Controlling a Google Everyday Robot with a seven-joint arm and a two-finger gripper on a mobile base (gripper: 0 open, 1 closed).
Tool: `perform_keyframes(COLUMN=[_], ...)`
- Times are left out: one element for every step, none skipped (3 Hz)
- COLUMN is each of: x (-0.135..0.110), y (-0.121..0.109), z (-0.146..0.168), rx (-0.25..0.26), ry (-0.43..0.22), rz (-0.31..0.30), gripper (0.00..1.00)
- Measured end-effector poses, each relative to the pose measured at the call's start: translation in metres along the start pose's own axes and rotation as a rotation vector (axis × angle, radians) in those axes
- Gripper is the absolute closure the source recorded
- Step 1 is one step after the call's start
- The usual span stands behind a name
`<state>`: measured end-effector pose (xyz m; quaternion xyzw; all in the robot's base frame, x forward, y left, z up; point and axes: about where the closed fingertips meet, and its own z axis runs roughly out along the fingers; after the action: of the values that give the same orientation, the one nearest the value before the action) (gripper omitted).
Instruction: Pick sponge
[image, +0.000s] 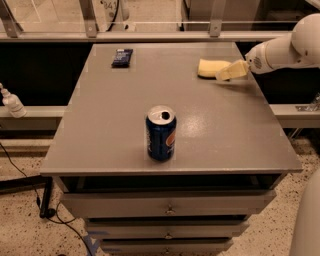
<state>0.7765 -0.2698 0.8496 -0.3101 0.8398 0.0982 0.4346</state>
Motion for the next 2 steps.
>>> perform_keyframes(x=[0.0026, 0.0047], y=[0.0059, 0.0101], z=[0.0119, 0.0152], rx=[-0.051, -0.084], ry=[0.001, 0.004], rz=[0.031, 0.049], gripper=[0.38, 0.6])
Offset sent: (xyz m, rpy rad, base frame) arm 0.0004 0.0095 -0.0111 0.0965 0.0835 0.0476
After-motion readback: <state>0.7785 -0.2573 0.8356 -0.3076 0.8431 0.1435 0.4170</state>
